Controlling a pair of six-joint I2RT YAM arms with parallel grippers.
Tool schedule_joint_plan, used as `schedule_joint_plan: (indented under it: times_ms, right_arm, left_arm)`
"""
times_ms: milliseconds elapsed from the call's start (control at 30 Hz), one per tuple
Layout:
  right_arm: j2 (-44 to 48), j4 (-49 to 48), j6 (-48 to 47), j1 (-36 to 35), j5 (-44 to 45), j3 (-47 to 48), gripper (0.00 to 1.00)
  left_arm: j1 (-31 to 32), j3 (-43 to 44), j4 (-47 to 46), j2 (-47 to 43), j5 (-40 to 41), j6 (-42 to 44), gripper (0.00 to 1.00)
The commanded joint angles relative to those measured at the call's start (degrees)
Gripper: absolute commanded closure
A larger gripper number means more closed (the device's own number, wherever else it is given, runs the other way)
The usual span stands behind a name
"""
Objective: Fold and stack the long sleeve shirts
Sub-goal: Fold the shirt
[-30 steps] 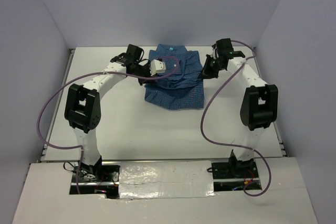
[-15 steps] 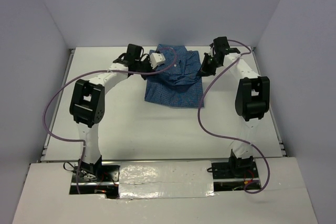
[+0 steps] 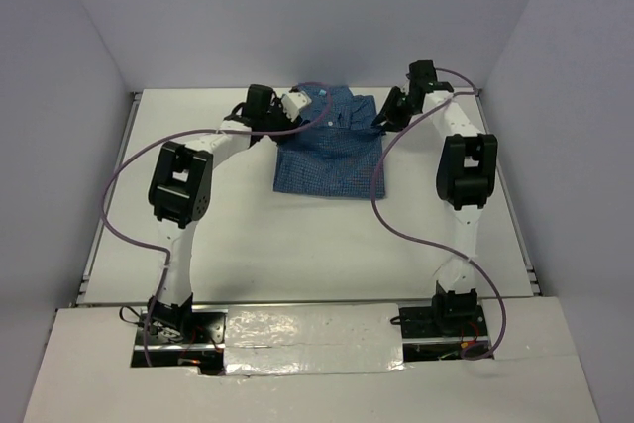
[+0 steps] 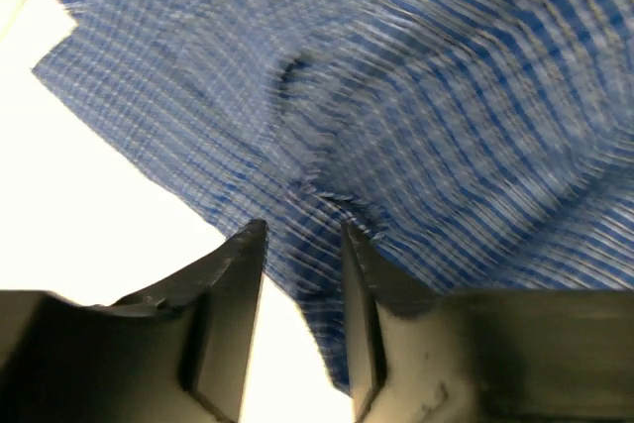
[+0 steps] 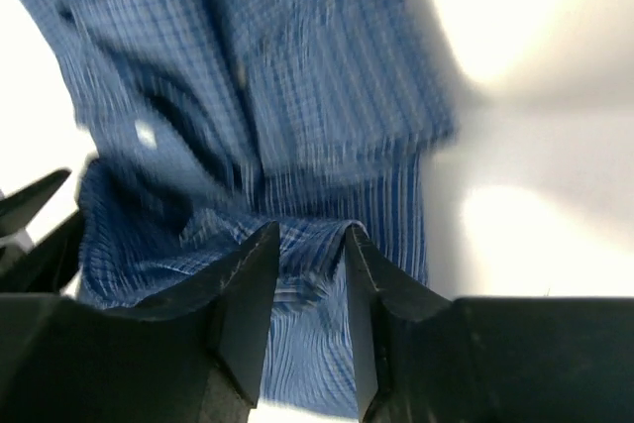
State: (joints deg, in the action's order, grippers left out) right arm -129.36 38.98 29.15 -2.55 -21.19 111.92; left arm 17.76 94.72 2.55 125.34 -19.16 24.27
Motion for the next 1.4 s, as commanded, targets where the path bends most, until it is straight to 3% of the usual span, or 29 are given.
schedule_joint_plan:
  times_ms: [0, 67, 133, 200, 300, 400, 567, 733, 800, 1000, 1200, 1300, 1367]
  right_arm:
    - [-2.21, 1.34, 0.74, 1.92, 2.37, 9.52, 0.57]
    - [-1.60, 2.41, 0.12, 2.11, 5.26, 13.58, 0.49]
    - [1.81, 2.42, -1.54, 3.67, 6.68, 13.51, 0.46]
    - [5.41, 0.58, -3.39, 3.43, 8.79, 10.62, 0.45]
    - [14.64, -5.37, -5.67, 2.81, 9.50, -1.49, 0.43]
    - [23.86, -10.84, -7.44, 0.61, 5.21, -17.29, 0.37]
    - [27.58, -9.63, -6.22, 0.44, 5.02, -26.91, 0.41]
    - [31.80, -13.22, -4.19, 0.52, 2.30, -41.48, 0.35]
    - [32.85, -16.11, -3.22, 0.35, 0.63, -44.93, 0.35]
    - [33.74, -21.75, -2.52, -0.97, -3.25, -54.60, 0.35]
    - [31.89, -23.95, -1.11, -1.06, -4.91, -58.21, 0.40]
    - [32.68, -24.39, -0.93, -1.15, -4.74, -59.71, 0.46]
    - [33.03, -24.39, -0.67, -1.15, -4.56, -60.06, 0.52]
  left_arm:
    - [-0.53, 6.78, -2.73, 2.18, 7.89, -6.60, 0.48]
    - [-1.67, 14.85, 4.53, 4.90, 12.28, -11.23, 0.39]
    - [-3.07, 23.27, 9.38, 6.14, 13.45, -13.71, 0.37]
    - [-5.18, 25.86, 12.13, 5.62, 10.83, -16.36, 0.33]
    - [-6.33, 24.73, 14.22, 0.45, 6.78, -15.40, 0.29]
    - [-6.25, 17.28, 18.88, -7.37, -2.60, -13.81, 0.28]
    - [-5.72, -2.58, 22.94, -18.53, -11.85, -16.01, 0.30]
    - [-5.02, -17.25, 16.02, -20.92, -13.89, -17.51, 0.19]
    - [-4.75, -19.47, 14.07, -20.66, -13.54, -16.63, 0.13]
    - [-3.09, -24.48, 7.74, -19.34, -16.08, -14.69, 0.12]
    - [-2.64, -26.42, 1.25, -17.32, -18.01, -20.66, 0.13]
    - [-2.64, -28.27, -1.66, -16.88, -17.33, -22.68, 0.19]
    - [-2.64, -28.27, -1.76, -15.39, -16.97, -22.95, 0.35]
